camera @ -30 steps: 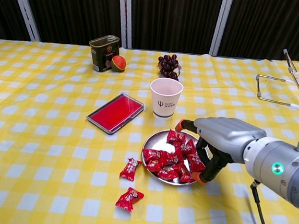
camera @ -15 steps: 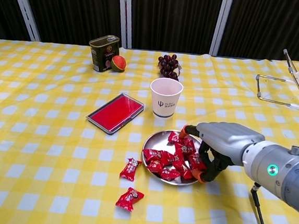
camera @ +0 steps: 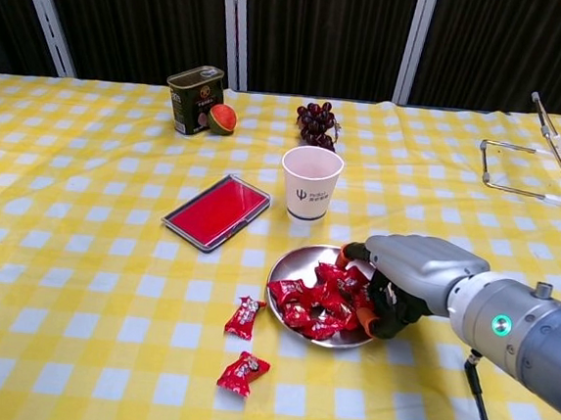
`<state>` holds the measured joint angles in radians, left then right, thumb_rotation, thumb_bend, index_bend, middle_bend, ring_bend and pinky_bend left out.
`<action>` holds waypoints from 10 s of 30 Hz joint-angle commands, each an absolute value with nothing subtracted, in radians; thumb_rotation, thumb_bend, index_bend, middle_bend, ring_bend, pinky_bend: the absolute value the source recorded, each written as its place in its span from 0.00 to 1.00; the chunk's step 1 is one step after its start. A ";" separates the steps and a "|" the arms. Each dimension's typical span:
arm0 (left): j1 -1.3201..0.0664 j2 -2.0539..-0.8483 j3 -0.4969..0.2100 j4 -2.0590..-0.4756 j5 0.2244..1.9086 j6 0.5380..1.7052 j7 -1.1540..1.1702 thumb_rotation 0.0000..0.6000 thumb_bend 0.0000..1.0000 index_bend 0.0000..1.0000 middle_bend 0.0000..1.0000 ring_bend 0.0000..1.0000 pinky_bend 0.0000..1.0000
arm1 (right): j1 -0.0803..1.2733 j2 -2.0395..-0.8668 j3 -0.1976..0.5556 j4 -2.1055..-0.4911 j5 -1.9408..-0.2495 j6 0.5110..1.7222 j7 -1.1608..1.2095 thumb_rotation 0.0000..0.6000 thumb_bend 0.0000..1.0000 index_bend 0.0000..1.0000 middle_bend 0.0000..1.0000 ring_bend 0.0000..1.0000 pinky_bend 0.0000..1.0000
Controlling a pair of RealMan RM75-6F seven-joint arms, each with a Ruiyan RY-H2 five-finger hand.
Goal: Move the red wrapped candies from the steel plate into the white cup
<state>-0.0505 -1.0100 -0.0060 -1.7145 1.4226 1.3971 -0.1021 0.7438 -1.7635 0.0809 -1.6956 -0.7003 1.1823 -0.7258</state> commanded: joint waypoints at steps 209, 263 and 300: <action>-0.051 -1.011 -0.011 -1.727 1.405 1.389 -0.100 1.00 0.03 0.00 0.00 0.00 0.00 | 0.800 -1.666 0.073 -1.771 -0.739 1.027 -0.554 1.00 0.61 0.59 0.74 0.84 1.00; -0.061 -1.004 -0.015 -1.730 1.390 1.365 -0.116 1.00 0.03 0.00 0.00 0.00 0.00 | 0.995 -1.772 0.372 -1.322 -0.735 0.956 -0.421 1.00 0.62 0.56 0.74 0.84 1.00; -0.057 -1.008 -0.014 -1.727 1.399 1.379 -0.113 1.00 0.03 0.00 0.00 0.00 0.00 | 0.916 -1.674 0.340 -1.501 -0.830 1.065 -0.411 1.00 0.49 0.17 0.73 0.81 1.00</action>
<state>-0.0569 -1.0077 -0.0136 -1.7272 1.3994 1.3787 -0.1126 0.9277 -1.6893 0.3462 -1.4812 -0.8149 1.0516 -0.4135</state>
